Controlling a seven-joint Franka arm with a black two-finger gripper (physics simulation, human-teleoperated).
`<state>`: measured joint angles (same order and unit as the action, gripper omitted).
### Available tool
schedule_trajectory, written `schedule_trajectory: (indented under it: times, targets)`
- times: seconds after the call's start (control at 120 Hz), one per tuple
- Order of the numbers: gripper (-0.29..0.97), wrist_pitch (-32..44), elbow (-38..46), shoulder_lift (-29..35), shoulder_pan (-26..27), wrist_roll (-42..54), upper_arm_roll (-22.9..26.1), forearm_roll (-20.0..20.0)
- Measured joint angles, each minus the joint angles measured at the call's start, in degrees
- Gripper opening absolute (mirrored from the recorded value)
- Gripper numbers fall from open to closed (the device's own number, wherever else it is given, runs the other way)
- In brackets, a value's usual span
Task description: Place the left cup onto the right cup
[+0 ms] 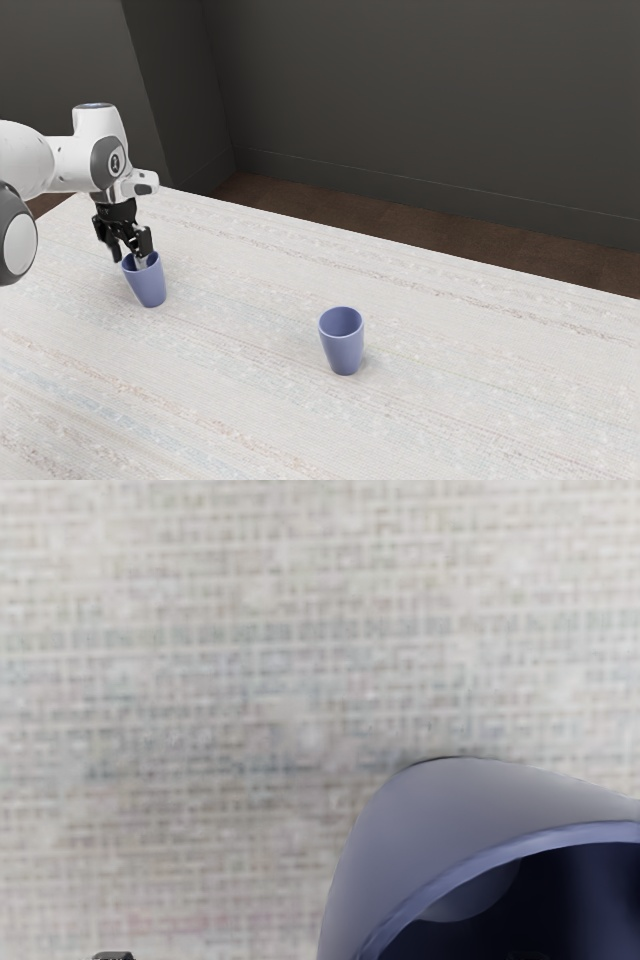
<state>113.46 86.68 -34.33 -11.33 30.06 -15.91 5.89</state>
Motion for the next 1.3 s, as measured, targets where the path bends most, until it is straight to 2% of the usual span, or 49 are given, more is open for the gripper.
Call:
schedule_trajectory:
  times: [0.842, 1.3]
  targets:
    - [0.14, 0.00, -0.82, -0.31, 0.00, -0.11, 0.31, 0.00]
    - [0.06, 0.00, -0.88, -0.44, 0.00, -0.22, 0.70, -0.07]
